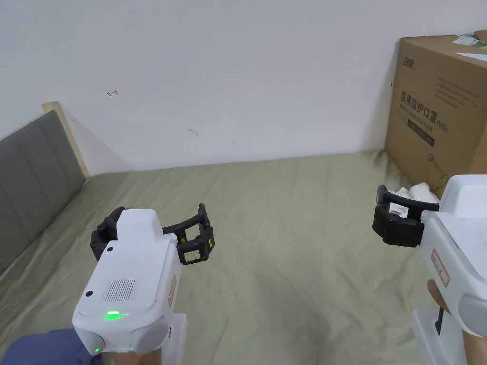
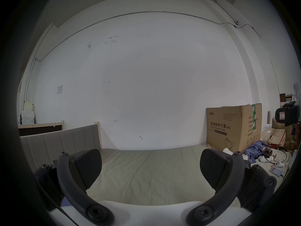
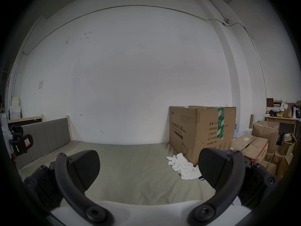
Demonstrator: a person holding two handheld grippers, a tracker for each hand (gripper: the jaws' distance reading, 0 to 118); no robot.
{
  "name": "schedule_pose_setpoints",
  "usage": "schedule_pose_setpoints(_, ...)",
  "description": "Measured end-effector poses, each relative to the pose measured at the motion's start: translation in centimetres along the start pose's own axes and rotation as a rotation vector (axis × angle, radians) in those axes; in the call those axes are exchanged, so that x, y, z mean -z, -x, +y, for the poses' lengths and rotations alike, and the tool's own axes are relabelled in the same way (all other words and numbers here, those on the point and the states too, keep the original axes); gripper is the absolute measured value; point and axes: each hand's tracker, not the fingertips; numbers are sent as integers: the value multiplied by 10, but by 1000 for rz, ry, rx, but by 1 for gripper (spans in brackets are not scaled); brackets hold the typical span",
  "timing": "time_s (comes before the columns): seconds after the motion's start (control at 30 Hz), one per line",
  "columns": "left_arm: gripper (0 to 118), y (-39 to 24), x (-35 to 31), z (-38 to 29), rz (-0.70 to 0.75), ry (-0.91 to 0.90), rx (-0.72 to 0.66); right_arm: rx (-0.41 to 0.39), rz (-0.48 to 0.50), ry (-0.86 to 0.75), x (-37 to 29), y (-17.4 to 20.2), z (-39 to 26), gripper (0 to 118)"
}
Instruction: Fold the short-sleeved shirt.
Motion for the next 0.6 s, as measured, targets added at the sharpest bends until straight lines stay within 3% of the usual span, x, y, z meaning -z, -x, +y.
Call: schedule_pose_setpoints(0.6,118,2,-1,-1,-4,-12,5,-14,-3,14,1,6,0,118)
